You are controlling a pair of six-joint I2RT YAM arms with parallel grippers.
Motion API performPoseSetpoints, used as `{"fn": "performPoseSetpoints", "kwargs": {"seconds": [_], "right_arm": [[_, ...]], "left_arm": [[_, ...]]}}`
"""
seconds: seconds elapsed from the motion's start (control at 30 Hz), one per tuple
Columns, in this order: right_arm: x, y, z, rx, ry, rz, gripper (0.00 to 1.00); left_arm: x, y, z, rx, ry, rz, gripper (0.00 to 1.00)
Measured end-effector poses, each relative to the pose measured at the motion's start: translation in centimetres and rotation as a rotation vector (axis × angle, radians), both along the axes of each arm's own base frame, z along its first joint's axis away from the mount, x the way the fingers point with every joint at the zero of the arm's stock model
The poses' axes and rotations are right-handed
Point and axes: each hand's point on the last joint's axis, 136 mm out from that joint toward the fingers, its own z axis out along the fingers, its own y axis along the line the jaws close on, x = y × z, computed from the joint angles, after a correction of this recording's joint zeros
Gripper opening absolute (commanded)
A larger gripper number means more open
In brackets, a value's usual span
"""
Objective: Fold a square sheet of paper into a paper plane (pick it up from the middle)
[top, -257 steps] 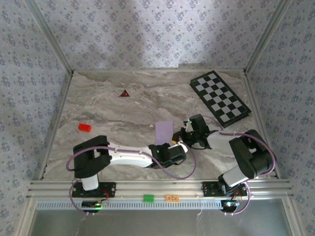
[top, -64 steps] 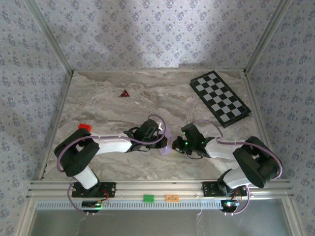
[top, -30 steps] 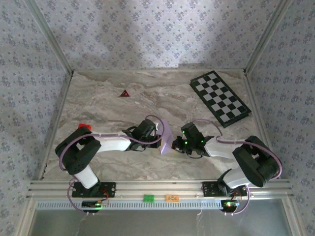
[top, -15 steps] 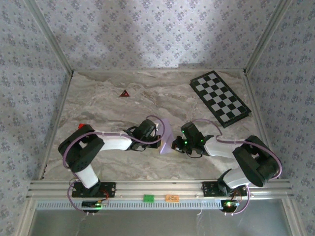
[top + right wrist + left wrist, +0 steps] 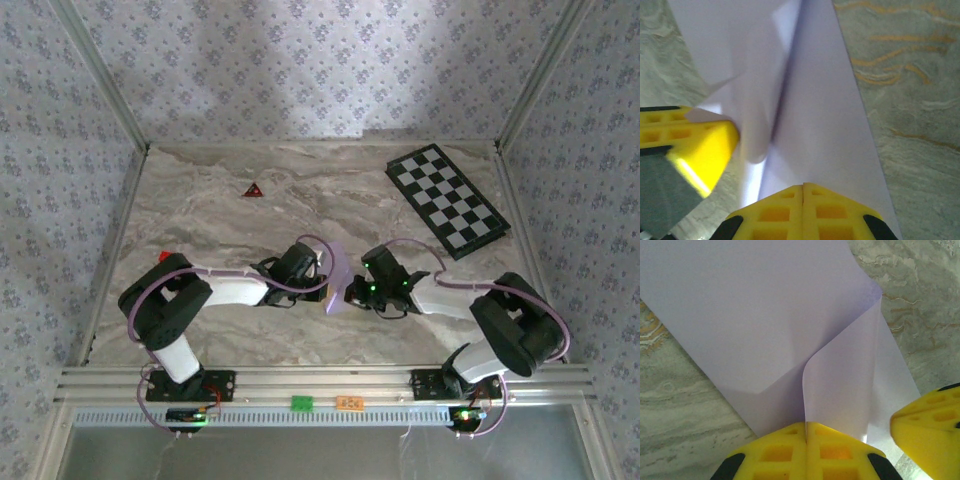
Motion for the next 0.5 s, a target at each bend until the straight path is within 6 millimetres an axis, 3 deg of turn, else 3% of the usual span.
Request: {"fn": "performPoseSetpoints", "kwargs": {"seconds": [0.5], "right_arm": [[0.16,-0.11,-0.14,-0.012,-0.002,-0.003,0.0]], "left_arm": [[0.1,0.22,0.09,0.032,-0.021,-0.026,0.0]]}}
